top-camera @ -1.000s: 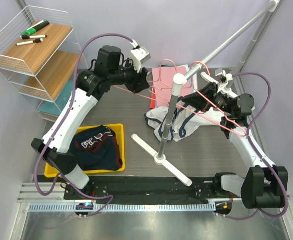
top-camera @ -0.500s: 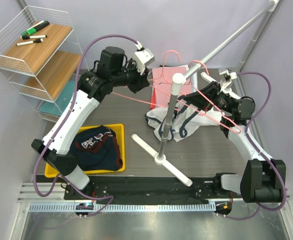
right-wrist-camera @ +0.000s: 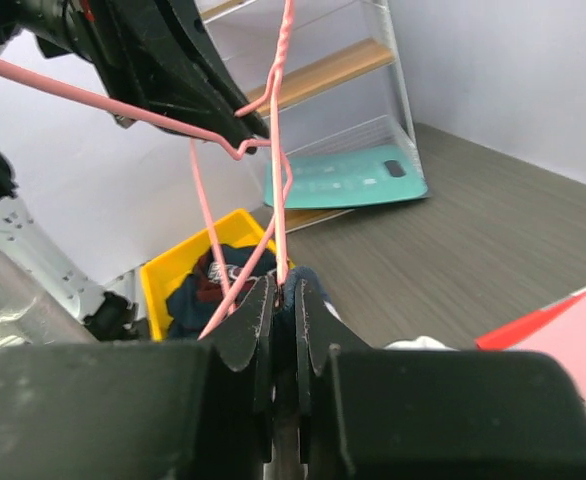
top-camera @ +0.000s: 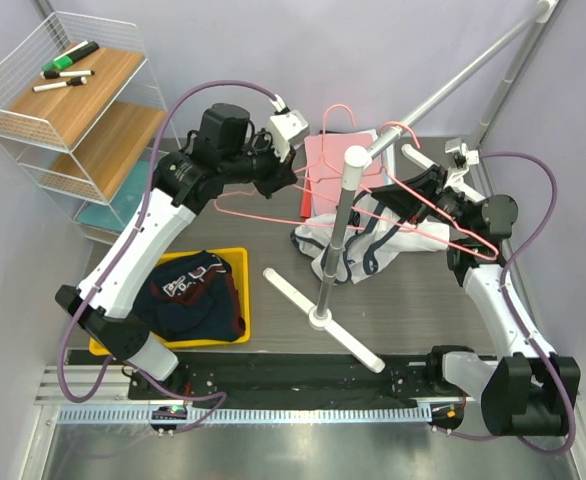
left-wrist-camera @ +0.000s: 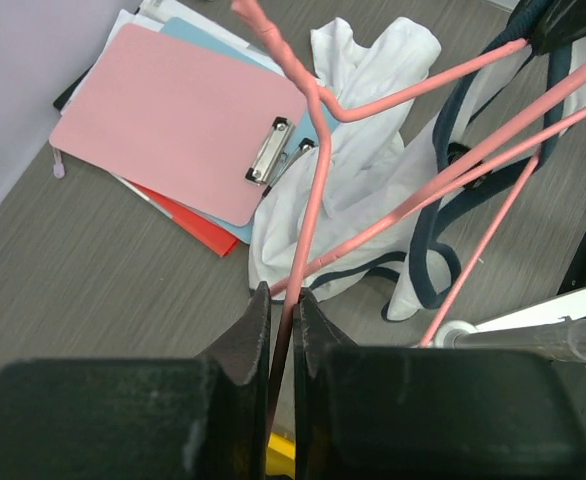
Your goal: Remove the tank top from the hanger
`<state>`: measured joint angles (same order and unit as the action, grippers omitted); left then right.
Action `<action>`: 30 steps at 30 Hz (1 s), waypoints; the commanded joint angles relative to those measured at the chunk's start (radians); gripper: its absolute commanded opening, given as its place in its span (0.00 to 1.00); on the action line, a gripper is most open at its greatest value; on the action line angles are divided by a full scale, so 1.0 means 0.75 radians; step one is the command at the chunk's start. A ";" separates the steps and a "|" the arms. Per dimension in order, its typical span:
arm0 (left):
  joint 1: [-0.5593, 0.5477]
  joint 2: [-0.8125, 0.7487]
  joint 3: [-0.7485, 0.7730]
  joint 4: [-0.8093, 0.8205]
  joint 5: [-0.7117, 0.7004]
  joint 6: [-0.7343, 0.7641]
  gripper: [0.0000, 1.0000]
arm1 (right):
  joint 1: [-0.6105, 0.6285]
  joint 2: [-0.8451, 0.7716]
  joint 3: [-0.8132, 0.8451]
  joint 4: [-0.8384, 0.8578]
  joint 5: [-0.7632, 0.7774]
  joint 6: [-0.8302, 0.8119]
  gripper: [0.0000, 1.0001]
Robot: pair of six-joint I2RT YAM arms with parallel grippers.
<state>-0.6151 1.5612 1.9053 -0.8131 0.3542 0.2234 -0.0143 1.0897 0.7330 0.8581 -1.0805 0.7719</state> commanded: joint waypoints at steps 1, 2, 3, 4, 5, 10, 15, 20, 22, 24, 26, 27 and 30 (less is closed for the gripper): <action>0.029 -0.051 0.012 0.246 -0.151 -0.157 0.00 | 0.019 -0.121 0.098 -0.489 0.058 -0.409 0.04; 0.027 -0.038 0.036 0.235 -0.143 -0.159 0.00 | 0.019 -0.127 0.105 -0.512 0.056 -0.424 0.04; 0.027 -0.032 0.049 0.221 -0.113 -0.159 0.00 | 0.019 -0.134 0.113 -0.528 0.056 -0.434 0.04; 0.027 -0.030 0.055 0.221 -0.104 -0.159 0.00 | 0.019 -0.144 0.111 -0.537 0.056 -0.436 0.04; 0.027 -0.026 0.061 0.221 -0.096 -0.173 0.00 | 0.019 -0.150 0.111 -0.535 0.056 -0.434 0.04; 0.027 -0.057 0.053 0.237 -0.059 -0.195 0.00 | 0.019 -0.185 0.086 -0.537 0.066 -0.424 0.04; 0.029 -0.096 0.022 0.240 -0.049 -0.206 0.00 | 0.019 -0.224 0.056 -0.492 0.085 -0.363 0.04; 0.029 -0.134 -0.010 0.245 -0.006 -0.222 0.00 | 0.019 -0.258 0.041 -0.475 0.091 -0.334 0.04; 0.029 -0.151 -0.023 0.256 0.012 -0.236 0.00 | 0.019 -0.269 0.041 -0.475 0.089 -0.330 0.04; 0.029 -0.157 -0.029 0.264 0.027 -0.247 0.00 | 0.019 -0.265 0.047 -0.475 0.087 -0.324 0.04; 0.029 -0.163 -0.037 0.276 0.047 -0.261 0.00 | 0.019 -0.263 0.055 -0.475 0.077 -0.322 0.04; 0.029 -0.165 -0.039 0.280 0.051 -0.267 0.00 | 0.019 -0.263 0.056 -0.471 0.076 -0.317 0.04; 0.027 -0.169 -0.057 0.305 0.084 -0.288 0.00 | 0.019 -0.265 0.058 -0.471 0.081 -0.324 0.04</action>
<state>-0.6018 1.4715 1.8709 -0.7082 0.3874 0.0475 -0.0074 0.9073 0.7609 0.4652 -1.0061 0.5137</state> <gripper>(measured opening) 0.043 0.125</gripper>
